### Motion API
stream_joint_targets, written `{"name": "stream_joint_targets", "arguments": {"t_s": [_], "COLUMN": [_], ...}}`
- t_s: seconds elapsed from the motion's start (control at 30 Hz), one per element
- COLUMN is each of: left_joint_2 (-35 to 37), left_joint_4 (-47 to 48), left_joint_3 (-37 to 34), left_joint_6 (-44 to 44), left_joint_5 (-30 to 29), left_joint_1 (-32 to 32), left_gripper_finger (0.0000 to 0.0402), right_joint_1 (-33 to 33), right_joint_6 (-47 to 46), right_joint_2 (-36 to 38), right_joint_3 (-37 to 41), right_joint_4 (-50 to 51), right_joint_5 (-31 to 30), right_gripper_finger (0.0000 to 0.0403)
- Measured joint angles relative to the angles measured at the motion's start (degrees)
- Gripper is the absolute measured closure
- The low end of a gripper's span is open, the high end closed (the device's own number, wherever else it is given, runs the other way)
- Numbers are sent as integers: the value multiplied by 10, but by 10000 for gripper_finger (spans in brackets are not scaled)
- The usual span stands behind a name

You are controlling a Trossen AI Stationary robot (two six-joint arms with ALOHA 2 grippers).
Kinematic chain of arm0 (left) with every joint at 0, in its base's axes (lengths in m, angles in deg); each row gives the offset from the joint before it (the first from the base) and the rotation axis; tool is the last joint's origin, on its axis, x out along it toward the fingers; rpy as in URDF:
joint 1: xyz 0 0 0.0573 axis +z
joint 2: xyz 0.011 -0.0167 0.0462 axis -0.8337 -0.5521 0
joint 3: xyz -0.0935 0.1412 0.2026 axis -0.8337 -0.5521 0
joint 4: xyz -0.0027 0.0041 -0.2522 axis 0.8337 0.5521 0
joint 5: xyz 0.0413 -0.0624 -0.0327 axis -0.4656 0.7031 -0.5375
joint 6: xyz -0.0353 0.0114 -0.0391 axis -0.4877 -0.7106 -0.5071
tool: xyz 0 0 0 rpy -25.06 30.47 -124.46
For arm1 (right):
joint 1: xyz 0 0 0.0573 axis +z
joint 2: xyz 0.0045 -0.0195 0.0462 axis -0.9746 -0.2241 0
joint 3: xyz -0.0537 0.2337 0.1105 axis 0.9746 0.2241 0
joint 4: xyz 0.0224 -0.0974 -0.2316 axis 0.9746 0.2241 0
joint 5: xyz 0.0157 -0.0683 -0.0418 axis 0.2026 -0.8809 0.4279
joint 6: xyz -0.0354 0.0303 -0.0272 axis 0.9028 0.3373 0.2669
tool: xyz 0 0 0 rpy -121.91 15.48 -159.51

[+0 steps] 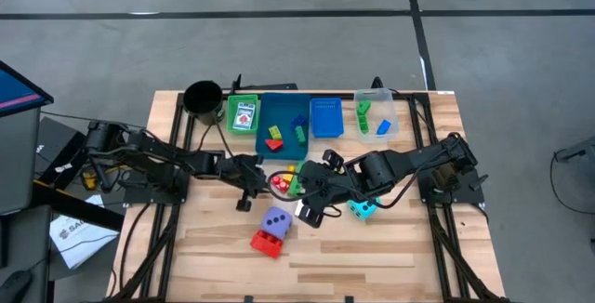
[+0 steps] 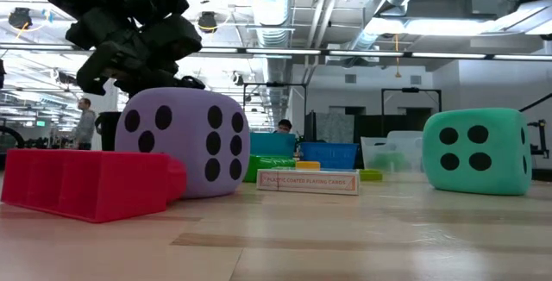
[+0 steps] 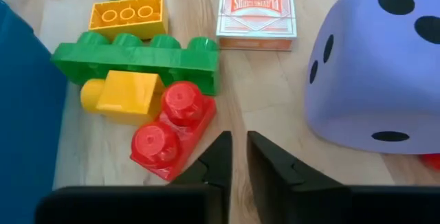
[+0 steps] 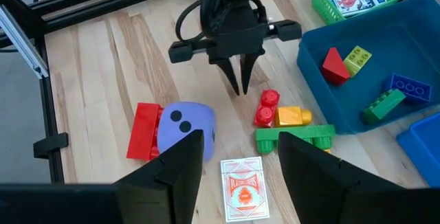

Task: Pick & Place Toys
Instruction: Put the large yellow game piece into the transparent bin

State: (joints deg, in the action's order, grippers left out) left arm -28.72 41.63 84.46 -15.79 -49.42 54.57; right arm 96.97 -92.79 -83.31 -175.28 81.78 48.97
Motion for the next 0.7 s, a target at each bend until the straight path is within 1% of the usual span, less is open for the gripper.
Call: {"name": "stream_joint_targets", "arguments": {"t_s": [0.33, 0.43, 0.57, 0.7], "left_joint_2": [0, 0, 0, 0], "left_joint_4": [-7, -7, -7, -7], "left_joint_3": [0, 0, 0, 0], "left_joint_6": [1, 27, 46, 57], "left_joint_5": [-5, -20, -33, -37], "left_joint_1": [0, 0, 6, 22], "left_gripper_finger": [238, 203, 167, 145], "right_joint_1": [-1, -1, -1, -1], "right_joint_6": [0, 0, 0, 0], "right_joint_2": [0, 0, 0, 0], "right_joint_3": [0, 0, 0, 0], "right_joint_4": [0, 0, 0, 0], "right_joint_5": [0, 0, 0, 0], "right_gripper_finger": [219, 219, 219, 219]}}
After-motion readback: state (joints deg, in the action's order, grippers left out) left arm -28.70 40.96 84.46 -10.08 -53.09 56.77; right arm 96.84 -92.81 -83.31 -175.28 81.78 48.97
